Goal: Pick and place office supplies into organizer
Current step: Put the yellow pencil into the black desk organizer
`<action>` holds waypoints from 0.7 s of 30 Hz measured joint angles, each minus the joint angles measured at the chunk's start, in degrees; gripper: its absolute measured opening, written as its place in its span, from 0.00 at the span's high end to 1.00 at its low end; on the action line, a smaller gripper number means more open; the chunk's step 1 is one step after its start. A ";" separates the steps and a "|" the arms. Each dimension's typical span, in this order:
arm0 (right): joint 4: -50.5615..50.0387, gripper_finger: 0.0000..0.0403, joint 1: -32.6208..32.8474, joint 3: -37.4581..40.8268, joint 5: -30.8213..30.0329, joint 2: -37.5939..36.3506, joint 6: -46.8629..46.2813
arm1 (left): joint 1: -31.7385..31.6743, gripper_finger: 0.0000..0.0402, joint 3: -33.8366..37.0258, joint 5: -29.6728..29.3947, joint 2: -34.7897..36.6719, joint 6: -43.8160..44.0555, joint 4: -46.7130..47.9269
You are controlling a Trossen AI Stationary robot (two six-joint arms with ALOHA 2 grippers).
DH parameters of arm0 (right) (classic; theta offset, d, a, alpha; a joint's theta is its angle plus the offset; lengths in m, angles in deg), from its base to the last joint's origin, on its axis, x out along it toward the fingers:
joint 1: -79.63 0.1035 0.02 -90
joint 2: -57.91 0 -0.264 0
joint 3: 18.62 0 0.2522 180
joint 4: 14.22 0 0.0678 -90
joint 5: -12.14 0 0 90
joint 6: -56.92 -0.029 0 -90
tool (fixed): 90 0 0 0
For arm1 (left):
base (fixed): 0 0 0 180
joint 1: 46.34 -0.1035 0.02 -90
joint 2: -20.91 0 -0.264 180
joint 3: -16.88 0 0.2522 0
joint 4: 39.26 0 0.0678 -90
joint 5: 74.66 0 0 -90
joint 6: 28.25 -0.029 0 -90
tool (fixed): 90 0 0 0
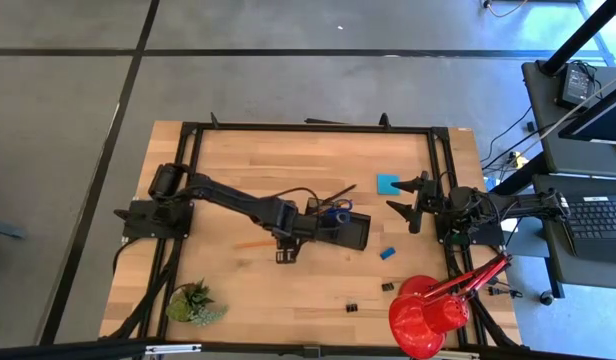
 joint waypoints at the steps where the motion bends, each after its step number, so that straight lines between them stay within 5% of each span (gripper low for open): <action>1: 0.00 0.23 0.00 0.01 0.00 0.00 0.03 | -0.12 0.68 0.00 0.43 0.00 -0.58 -0.72; 21: 0.00 0.23 -0.01 0.02 0.00 0.00 0.05 | 1.01 0.68 0.00 0.77 -0.60 4.45 -0.96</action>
